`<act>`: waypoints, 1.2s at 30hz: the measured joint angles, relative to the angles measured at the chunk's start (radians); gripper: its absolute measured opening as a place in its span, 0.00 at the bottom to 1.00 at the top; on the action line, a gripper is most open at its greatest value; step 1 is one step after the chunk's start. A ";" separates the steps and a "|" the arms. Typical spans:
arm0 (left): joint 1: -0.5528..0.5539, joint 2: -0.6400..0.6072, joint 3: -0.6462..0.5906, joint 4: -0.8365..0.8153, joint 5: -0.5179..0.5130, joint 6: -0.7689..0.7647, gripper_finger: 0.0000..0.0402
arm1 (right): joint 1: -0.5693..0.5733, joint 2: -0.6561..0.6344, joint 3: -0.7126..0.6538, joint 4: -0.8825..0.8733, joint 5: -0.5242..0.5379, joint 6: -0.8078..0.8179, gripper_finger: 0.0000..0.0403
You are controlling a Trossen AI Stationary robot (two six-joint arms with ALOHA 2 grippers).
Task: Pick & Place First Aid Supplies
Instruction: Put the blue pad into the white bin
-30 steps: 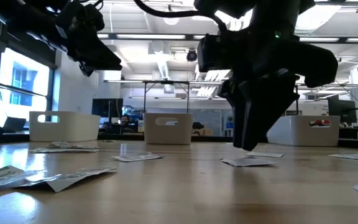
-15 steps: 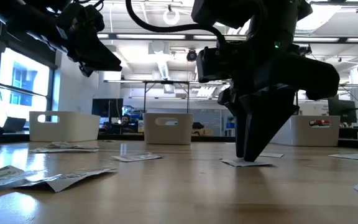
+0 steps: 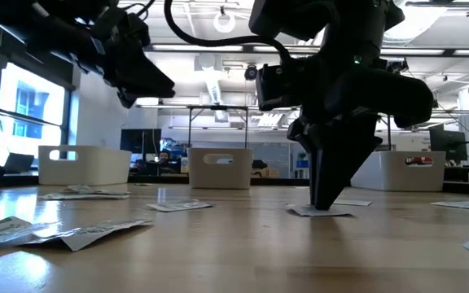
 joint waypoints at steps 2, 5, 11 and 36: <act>0.000 0.046 0.000 0.046 0.015 0.009 0.29 | 0.000 -0.007 -0.001 -0.001 0.006 0.001 0.13; -0.007 0.108 0.000 0.104 0.021 0.029 0.29 | 0.000 -0.012 -0.002 -0.002 0.013 0.001 0.11; -0.052 0.202 0.000 0.252 0.038 0.051 0.29 | -0.002 -0.013 -0.002 -0.005 0.006 -0.002 0.01; -0.071 0.449 0.115 0.441 0.167 -0.211 0.29 | 0.034 -0.174 -0.001 0.067 0.603 -0.140 0.01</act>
